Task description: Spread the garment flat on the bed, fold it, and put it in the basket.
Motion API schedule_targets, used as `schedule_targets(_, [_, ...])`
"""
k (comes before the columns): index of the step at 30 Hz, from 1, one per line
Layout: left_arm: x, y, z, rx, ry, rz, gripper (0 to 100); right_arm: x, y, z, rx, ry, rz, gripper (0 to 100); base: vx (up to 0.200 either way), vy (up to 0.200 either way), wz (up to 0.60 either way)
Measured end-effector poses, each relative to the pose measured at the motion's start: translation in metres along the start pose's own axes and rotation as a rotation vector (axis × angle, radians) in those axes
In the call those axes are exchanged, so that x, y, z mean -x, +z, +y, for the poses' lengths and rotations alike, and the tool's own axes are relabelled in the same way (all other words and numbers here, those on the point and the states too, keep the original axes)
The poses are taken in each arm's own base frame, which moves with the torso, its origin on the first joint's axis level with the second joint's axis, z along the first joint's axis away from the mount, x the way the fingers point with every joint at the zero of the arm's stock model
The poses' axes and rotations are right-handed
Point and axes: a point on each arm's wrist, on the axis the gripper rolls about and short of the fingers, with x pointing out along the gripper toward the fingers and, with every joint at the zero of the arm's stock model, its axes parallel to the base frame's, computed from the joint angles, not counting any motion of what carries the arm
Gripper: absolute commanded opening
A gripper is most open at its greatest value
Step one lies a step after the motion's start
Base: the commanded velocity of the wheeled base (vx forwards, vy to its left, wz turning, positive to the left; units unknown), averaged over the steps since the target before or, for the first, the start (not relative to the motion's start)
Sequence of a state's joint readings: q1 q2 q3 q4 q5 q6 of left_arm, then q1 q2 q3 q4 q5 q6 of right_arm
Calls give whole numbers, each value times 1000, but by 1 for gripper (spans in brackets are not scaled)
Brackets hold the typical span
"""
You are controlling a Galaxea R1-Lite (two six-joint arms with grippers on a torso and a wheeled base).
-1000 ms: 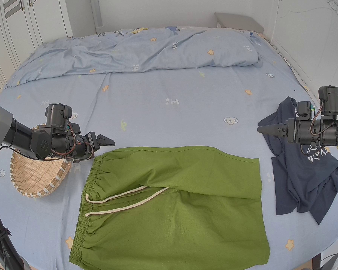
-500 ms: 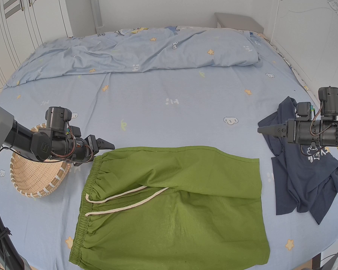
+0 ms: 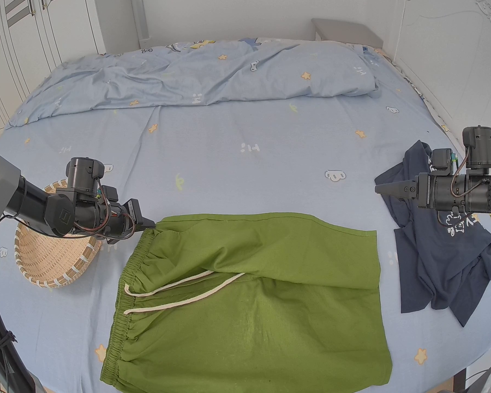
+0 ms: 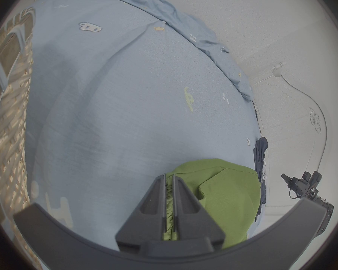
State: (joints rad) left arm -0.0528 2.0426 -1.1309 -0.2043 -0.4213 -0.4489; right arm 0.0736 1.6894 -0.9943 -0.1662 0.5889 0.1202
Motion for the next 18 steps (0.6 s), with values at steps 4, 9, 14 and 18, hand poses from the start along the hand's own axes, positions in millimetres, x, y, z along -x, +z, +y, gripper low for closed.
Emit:
schedule_targets(4, [3, 3, 2, 3, 4, -12, 0, -5, -3, -7, -20, -14, 17, 100, 0, 0, 0])
schedule_targets(9, [8, 6, 4, 5, 7, -26, 0, -14, -11, -20, -51, -64, 49, 100, 0, 0, 0])
schedule_targets(14, [10, 7, 3, 5, 6, -33, 0, -23, -23, -26, -73, -70, 96, 100, 0, 0, 0])
schedule_targets(18, [11, 8, 3, 4, 6, -36, 0, -33, -31, -25, -80, -58, 131, 100, 0, 0, 0])
